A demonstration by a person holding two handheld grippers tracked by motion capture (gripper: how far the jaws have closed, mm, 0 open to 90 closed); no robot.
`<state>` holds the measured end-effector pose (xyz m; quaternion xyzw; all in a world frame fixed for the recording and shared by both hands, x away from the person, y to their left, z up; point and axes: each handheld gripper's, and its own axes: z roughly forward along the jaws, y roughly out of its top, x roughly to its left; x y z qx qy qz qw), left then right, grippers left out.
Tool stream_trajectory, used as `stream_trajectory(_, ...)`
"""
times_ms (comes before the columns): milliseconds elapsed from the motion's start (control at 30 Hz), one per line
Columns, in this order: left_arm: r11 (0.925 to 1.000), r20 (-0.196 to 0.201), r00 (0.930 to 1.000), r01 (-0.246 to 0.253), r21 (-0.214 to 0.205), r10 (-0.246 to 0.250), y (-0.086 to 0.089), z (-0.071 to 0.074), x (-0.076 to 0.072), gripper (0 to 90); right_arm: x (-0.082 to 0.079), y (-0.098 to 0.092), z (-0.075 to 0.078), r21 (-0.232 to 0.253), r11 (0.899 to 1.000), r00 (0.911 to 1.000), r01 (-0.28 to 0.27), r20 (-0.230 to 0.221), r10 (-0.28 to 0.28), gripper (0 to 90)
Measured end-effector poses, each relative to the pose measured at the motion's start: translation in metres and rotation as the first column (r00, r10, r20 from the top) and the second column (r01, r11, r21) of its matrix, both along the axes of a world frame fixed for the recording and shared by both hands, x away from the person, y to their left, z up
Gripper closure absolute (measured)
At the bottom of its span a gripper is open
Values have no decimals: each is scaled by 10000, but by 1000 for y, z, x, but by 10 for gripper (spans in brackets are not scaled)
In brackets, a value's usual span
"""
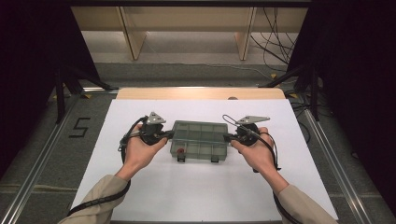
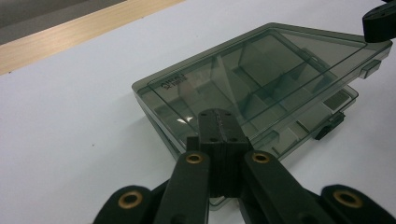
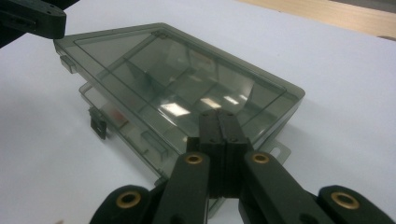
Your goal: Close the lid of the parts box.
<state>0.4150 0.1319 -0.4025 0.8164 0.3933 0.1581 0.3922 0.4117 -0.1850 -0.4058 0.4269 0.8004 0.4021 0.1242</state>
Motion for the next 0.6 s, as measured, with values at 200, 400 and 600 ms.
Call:
stream_trajectory(200,9999,-87,9999,88,102,-87,0,-2,0,900,0,0,-2,-70,10000,9999,-23,-131,22,900)
stream_trajectory(400,9999,-129,9999,65,95,-64,0,-3,0,900,1,-1,-4,-146,9998,9999,-122,-14,122,900)
stream_trajectory(600,9999,-217,9997,75,98,-73,-1,-5,-1,900,0,0,-5,-161,9998,9998,-75,-161,72,900)
